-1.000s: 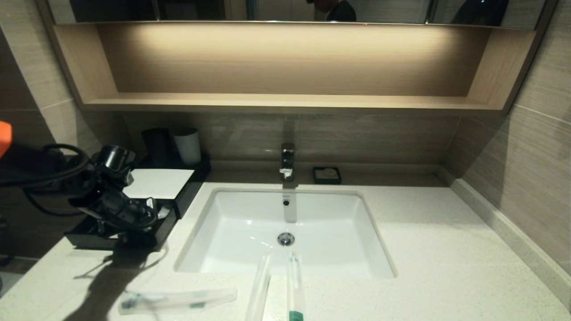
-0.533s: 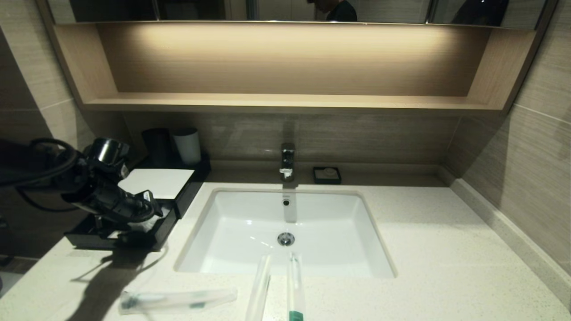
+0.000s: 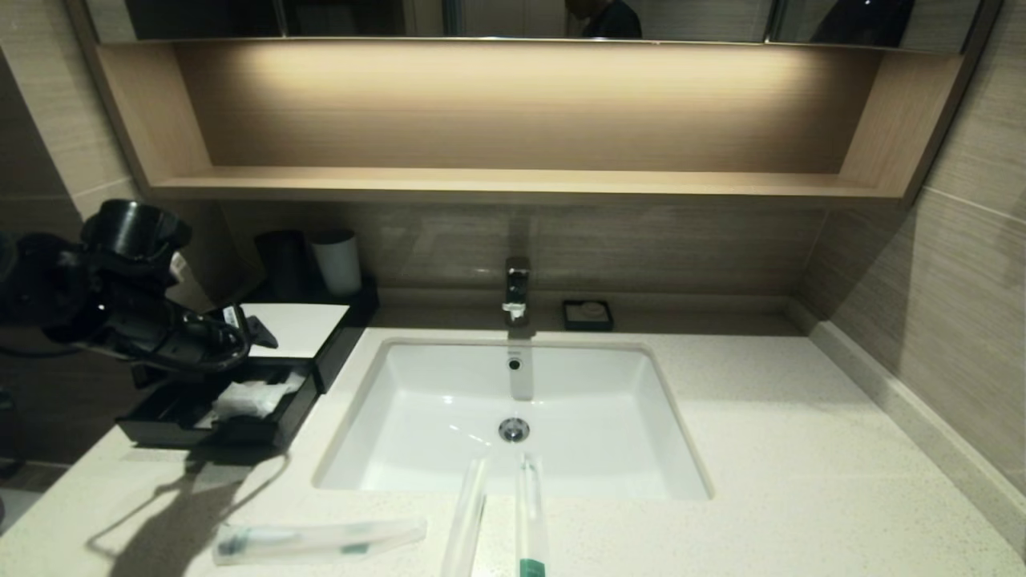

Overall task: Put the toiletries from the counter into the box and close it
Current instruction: Place the bathroom toiletry into the drawer, then pick up the bathroom toiletry

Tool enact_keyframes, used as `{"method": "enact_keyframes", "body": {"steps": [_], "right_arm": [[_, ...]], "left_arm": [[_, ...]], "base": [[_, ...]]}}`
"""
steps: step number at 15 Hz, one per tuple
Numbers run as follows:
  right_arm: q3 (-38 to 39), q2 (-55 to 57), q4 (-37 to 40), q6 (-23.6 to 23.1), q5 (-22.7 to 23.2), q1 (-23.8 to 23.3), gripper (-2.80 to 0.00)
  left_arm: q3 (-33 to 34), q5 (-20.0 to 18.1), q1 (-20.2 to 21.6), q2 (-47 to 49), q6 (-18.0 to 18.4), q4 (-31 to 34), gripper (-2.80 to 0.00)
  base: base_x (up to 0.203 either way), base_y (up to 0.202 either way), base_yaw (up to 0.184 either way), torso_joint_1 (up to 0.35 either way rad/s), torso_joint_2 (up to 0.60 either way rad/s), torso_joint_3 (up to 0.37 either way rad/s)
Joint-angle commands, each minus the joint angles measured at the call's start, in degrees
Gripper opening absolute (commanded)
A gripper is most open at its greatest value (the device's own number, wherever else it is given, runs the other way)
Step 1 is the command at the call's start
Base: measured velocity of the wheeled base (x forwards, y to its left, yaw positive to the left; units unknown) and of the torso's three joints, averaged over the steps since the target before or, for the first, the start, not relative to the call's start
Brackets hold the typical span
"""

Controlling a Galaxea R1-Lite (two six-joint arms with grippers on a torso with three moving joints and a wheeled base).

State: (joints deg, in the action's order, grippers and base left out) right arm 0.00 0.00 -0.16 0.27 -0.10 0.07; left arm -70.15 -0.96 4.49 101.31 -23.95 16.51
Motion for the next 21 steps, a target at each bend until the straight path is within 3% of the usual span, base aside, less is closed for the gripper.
{"method": "enact_keyframes", "body": {"steps": [1,2,6,8,10,13,16,21], "right_arm": [[0.09,0.00,-0.02,0.00,0.01,0.01,-2.80],[0.09,0.00,-0.02,0.00,0.01,0.01,-2.80],[0.09,0.00,-0.02,0.00,0.01,0.01,-2.80],[0.09,0.00,-0.02,0.00,0.01,0.01,-2.80],[0.09,0.00,-0.02,0.00,0.01,0.01,-2.80],[0.09,0.00,-0.02,0.00,0.01,0.01,-2.80],[0.09,0.00,-0.02,0.00,0.01,0.01,-2.80],[0.09,0.00,-0.02,0.00,0.01,0.01,-2.80]], "left_arm": [[1.49,0.03,0.16,-5.90,-0.33,0.10,0.00],[2.42,-0.04,0.11,-7.13,-0.30,0.10,-2.80],[6.56,-3.20,-0.02,-10.82,0.03,-3.87,-2.80],[8.09,-6.60,-0.49,-14.21,0.74,-5.12,-2.80],[11.00,-11.35,-1.08,-17.07,6.20,-5.15,-2.80],[13.26,-12.03,-6.90,-17.72,7.56,-3.96,-2.80],[12.79,-12.05,-12.87,-17.70,7.77,3.16,-2.80],[7.55,-12.61,-22.19,-17.08,7.08,21.76,-2.80]], "base": [[0.000,0.000,0.000,0.000,0.00,0.000],[0.000,0.000,0.000,0.000,0.00,0.000],[0.000,0.000,0.000,0.000,0.00,0.000],[0.000,0.000,0.000,0.000,0.00,0.000],[0.000,0.000,0.000,0.000,0.00,0.000],[0.000,0.000,0.000,0.000,0.00,0.000],[0.000,0.000,0.000,0.000,0.00,0.000],[0.000,0.000,0.000,0.000,0.00,0.000]]}}
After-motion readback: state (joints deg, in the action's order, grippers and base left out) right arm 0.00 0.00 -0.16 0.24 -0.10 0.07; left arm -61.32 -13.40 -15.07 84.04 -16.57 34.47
